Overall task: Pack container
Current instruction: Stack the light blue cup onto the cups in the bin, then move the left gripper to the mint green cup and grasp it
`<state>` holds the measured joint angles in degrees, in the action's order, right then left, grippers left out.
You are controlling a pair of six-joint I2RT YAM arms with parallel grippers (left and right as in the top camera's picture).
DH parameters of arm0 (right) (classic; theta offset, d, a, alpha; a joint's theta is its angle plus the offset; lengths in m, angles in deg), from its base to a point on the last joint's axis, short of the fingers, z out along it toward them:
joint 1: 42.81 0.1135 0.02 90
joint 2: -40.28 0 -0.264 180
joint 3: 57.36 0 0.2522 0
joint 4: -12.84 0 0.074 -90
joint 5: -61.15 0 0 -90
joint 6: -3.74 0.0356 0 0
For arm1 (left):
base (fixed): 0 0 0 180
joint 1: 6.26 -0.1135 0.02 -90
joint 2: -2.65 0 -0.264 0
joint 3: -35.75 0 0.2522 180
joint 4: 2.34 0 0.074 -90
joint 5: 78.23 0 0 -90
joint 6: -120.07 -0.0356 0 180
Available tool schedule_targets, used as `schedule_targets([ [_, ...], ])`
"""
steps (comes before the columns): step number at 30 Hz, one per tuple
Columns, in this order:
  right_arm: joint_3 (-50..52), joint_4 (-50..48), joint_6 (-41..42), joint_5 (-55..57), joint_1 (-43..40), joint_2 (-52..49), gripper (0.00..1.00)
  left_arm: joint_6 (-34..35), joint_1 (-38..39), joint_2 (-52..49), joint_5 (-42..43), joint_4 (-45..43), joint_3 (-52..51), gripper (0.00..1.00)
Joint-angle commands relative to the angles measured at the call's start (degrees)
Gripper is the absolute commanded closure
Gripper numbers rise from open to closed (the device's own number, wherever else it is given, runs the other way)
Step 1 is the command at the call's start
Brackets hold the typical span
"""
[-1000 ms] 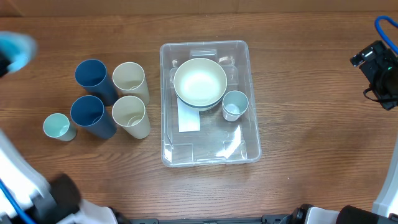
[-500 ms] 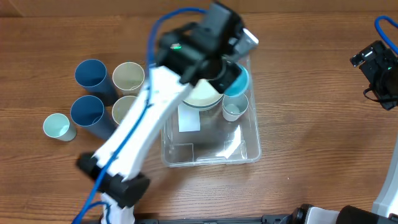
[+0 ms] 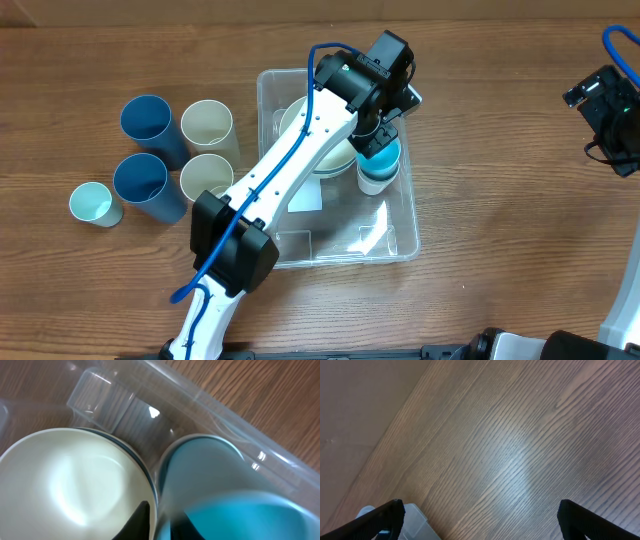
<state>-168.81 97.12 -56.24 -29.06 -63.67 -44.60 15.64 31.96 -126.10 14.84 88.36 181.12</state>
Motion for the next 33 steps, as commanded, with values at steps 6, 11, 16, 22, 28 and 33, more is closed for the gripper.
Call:
schedule_targets([
  [6,-0.2,-0.2,0.4,0.0,0.2,0.5,0.00,6.3,-1.7,4.8,-9.3,7.9,7.3,0.00],
  [11,-0.2,-0.2,0.4,0.0,0.2,0.5,0.00,8.3,-9.0,18.5,-5.7,16.3,14.8,0.00],
  [16,-0.2,-0.2,0.4,0.0,0.2,0.5,0.00,22.5,-27.7,33.7,-11.0,19.9,12.5,0.00],
  [22,-0.2,-0.2,0.4,0.0,0.2,0.5,0.00,31.3,-61.0,44.2,-6.1,19.8,-0.5,0.01],
  [28,-0.2,-0.2,0.4,0.0,0.2,0.5,0.00,37.8,-76.7,42.9,-5.0,12.3,-25.4,0.00],
  [33,-0.2,-0.2,0.4,0.0,0.2,0.5,0.00,36.3,-78.4,36.7,-2.3,-0.3,-41.0,0.00],
])
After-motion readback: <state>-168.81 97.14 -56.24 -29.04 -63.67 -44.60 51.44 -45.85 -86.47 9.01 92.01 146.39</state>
